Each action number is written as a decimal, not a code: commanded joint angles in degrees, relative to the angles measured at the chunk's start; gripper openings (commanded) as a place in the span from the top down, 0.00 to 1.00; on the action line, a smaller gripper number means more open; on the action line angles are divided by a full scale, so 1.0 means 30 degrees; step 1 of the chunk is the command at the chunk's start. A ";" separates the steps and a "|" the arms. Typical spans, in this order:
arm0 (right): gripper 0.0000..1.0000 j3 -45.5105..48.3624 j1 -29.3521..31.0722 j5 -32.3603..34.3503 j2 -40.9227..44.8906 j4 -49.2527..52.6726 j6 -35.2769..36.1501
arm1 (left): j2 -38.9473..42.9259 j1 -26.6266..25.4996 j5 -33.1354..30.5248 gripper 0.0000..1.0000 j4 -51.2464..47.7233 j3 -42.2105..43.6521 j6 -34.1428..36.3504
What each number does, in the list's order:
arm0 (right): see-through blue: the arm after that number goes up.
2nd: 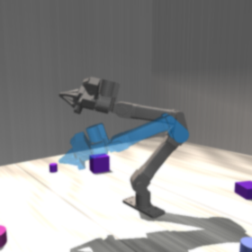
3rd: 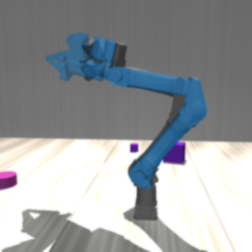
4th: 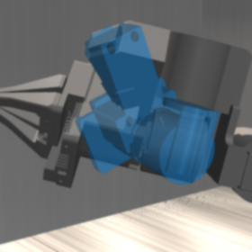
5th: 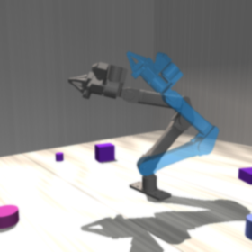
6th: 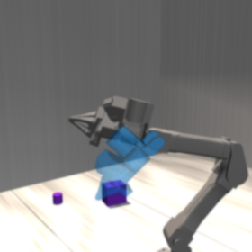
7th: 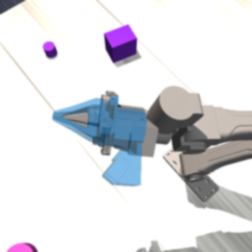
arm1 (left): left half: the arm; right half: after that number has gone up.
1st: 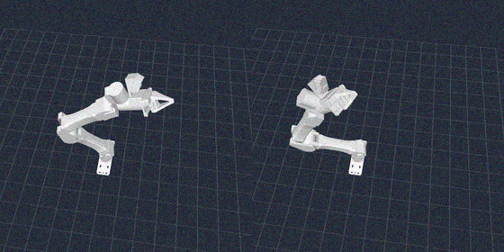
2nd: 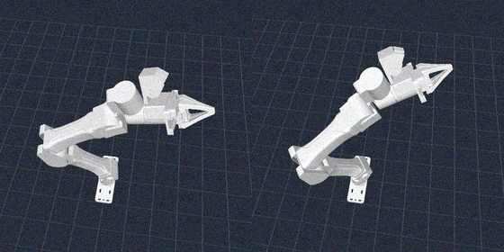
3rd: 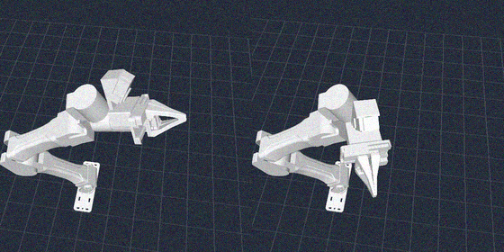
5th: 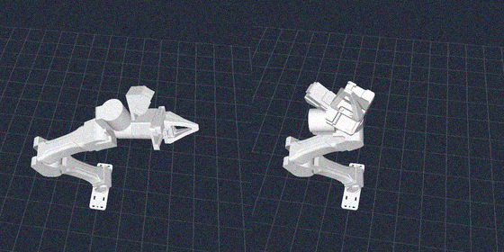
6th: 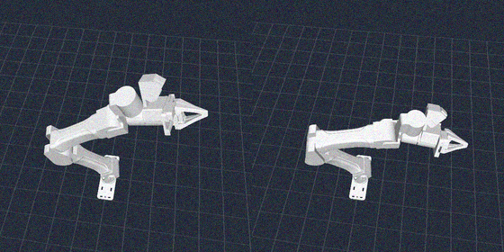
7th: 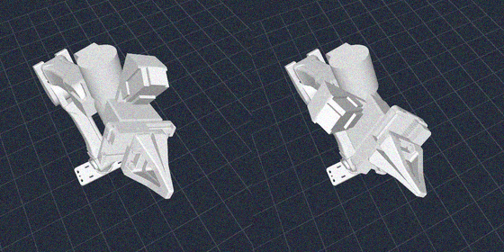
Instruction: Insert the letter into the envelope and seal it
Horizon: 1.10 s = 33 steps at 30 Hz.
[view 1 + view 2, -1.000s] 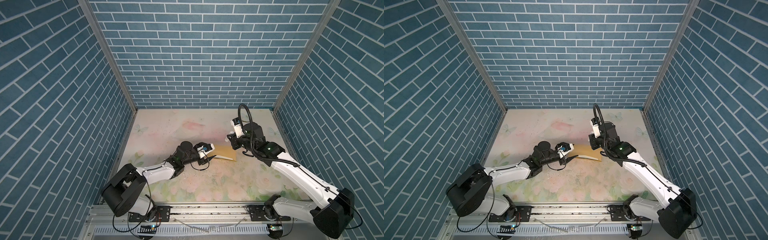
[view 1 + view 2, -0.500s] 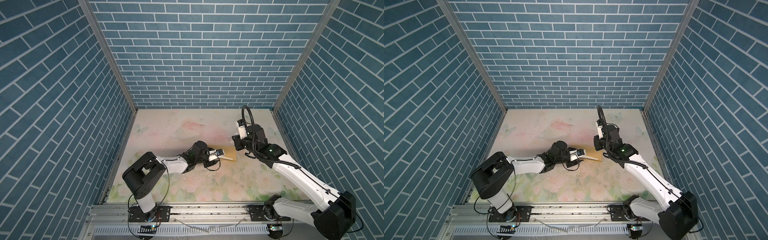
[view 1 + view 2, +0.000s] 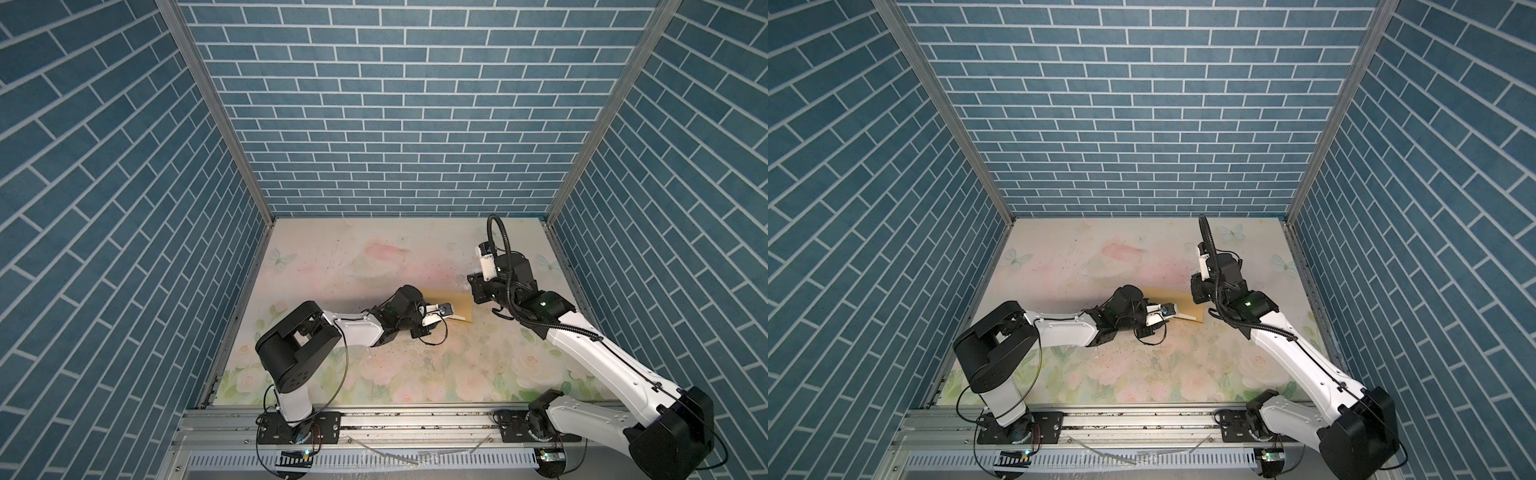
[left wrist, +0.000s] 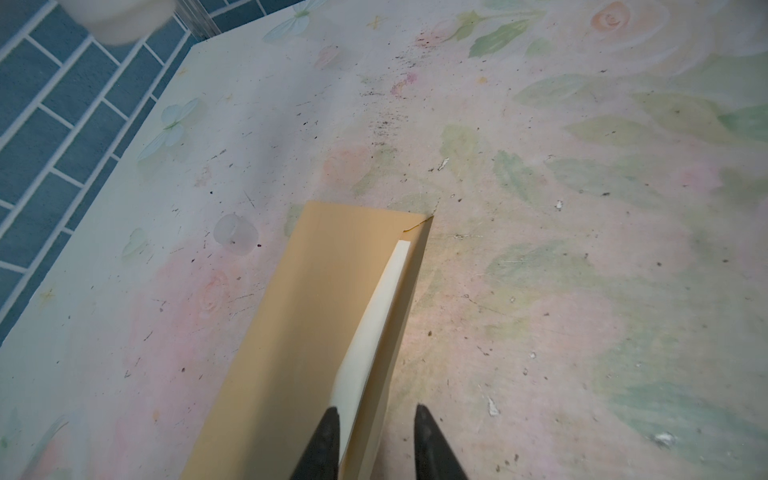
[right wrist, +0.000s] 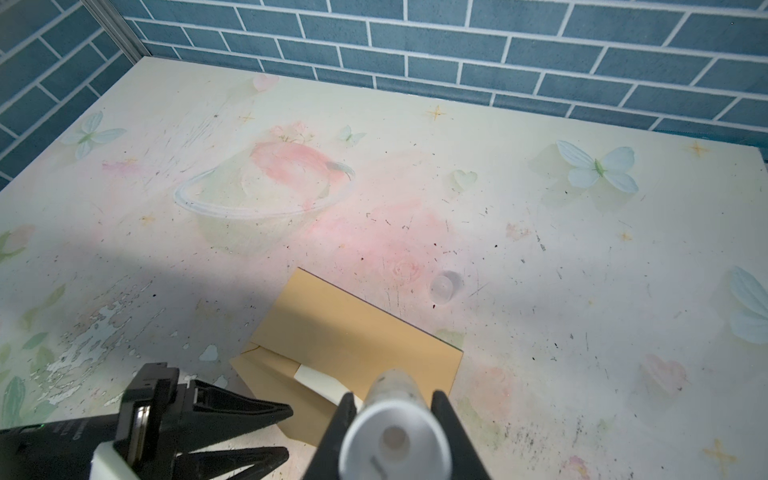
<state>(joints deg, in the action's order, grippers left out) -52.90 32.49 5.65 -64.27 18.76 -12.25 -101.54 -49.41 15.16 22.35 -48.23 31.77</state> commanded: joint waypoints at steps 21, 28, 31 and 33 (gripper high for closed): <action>1.00 0.0932 -0.0300 -0.2550 -0.0443 -0.1845 -0.0897 | 0.2343 -0.3236 -0.8991 1.00 -0.3186 0.1039 -0.2977; 1.00 0.0908 -0.0298 -0.3081 -0.1088 -0.2307 -0.0433 | 0.2108 -0.3396 -0.9708 1.00 -0.4119 0.0564 -0.6759; 1.00 0.0864 -0.0269 -0.3440 -0.1437 -0.2621 -0.0166 | 0.1968 -0.3510 -0.9604 1.00 -0.3576 0.0487 -0.7586; 1.00 0.0620 -0.0291 -0.3437 -0.1696 -0.2655 0.0024 | 0.1887 -0.3519 -0.9297 0.96 -0.2997 0.0573 -0.7968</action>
<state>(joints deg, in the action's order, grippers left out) -51.44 31.92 -3.38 -68.51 12.73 -13.15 -95.07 -59.55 -12.62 11.88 -46.28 12.36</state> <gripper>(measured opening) 0.279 0.051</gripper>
